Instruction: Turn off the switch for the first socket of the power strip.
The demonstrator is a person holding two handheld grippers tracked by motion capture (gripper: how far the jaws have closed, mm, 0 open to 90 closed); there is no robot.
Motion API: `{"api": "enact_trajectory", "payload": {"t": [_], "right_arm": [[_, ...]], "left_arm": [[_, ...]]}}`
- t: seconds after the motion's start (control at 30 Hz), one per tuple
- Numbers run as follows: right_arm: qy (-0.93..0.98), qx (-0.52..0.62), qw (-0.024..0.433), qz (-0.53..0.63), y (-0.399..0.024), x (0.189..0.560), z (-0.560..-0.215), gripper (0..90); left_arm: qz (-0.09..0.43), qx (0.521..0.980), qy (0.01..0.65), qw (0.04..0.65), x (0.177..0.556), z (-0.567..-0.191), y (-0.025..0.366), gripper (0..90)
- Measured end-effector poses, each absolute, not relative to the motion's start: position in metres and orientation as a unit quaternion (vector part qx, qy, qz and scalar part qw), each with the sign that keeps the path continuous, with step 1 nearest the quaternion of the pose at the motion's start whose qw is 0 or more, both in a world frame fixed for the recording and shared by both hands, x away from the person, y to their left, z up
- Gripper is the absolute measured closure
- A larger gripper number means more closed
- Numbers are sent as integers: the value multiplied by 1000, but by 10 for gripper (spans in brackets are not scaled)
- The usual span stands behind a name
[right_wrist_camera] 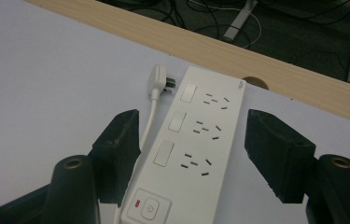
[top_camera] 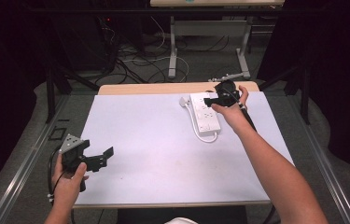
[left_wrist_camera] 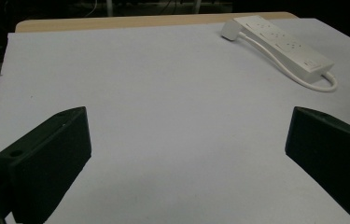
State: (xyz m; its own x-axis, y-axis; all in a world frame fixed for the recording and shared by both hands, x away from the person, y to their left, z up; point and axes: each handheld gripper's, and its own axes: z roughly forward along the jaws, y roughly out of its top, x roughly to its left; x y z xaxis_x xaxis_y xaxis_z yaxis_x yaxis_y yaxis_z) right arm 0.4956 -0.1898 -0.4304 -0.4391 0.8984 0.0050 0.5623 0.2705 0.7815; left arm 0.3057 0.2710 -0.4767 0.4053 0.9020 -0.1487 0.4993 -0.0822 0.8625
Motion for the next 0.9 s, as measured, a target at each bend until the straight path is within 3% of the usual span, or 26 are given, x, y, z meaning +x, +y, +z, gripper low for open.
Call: {"api": "enact_trajectory", "payload": {"t": [0.9], "right_arm": [[755, 489, 248, 360, -173, 520, -455, 489]], "left_arm": [[224, 696, 508, 456, 306, -478, 278, 3]]}}
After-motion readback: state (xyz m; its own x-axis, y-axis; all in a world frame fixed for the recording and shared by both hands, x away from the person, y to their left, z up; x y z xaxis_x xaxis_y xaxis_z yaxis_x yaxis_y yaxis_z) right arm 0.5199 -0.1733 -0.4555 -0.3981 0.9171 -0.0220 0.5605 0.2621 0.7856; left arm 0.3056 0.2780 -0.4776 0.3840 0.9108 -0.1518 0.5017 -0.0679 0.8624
